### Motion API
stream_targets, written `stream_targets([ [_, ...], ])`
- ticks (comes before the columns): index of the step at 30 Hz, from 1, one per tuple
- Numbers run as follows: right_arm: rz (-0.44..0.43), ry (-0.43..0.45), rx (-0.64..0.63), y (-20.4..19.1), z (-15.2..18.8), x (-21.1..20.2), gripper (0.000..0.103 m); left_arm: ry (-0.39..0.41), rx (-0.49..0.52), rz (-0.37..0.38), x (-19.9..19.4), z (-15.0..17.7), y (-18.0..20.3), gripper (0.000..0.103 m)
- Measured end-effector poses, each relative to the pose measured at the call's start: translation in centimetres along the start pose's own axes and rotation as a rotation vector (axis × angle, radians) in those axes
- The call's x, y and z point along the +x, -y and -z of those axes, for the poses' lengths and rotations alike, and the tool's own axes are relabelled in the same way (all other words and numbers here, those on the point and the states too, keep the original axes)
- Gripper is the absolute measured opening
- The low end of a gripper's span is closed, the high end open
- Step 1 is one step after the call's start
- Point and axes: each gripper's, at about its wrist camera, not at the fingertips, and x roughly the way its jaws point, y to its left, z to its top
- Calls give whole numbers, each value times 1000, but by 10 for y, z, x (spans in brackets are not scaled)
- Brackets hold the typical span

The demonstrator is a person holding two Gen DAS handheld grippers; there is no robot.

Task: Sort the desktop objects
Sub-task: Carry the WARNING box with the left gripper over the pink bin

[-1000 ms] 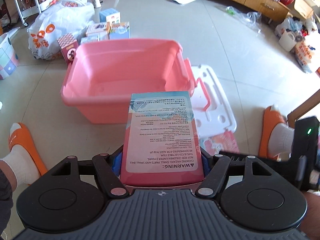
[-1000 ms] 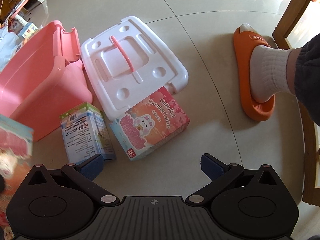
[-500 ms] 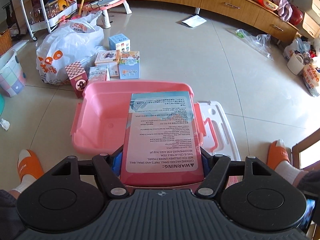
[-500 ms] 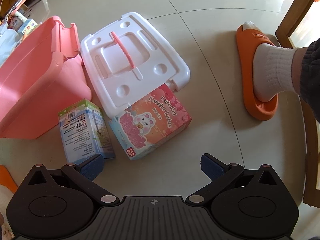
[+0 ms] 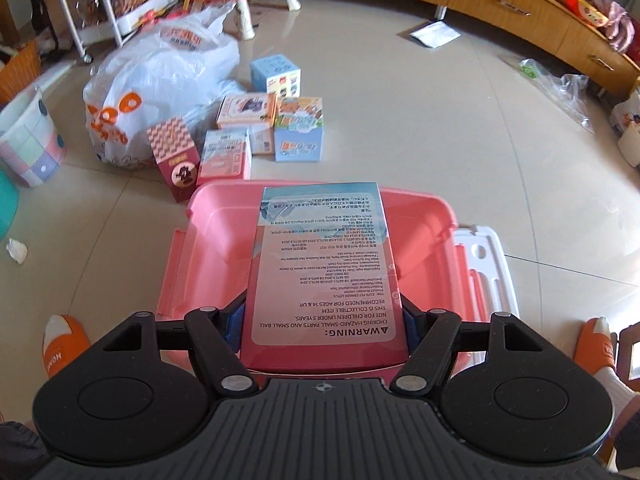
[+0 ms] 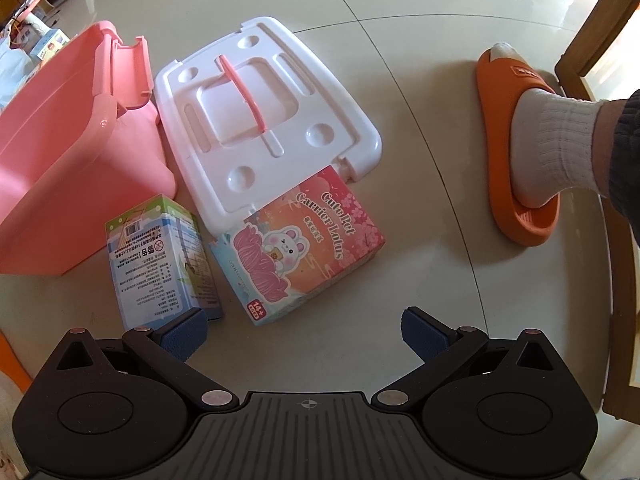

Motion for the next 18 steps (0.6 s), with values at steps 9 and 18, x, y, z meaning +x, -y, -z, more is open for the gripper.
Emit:
stream_targets([
  [9, 24, -2, 17, 4, -8, 7, 102, -52, -22, -28, 51, -7, -15, 71],
  [18, 38, -21, -3, -3, -11, 15, 103, -111, 16, -68, 96, -10, -21, 71],
])
